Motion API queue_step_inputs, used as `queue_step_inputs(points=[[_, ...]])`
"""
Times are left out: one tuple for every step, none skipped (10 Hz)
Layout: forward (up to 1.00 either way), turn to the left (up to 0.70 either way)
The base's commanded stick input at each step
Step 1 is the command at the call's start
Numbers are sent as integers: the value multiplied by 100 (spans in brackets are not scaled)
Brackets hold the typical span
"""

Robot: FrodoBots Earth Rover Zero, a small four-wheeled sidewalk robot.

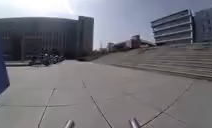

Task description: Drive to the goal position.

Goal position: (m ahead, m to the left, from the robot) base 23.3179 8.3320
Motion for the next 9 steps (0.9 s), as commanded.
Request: queue_step_inputs(points=[[100,27],[100,27],[100,27],[100,27],[100,27],[100,27],[100,22],[100,0],[100,0]])
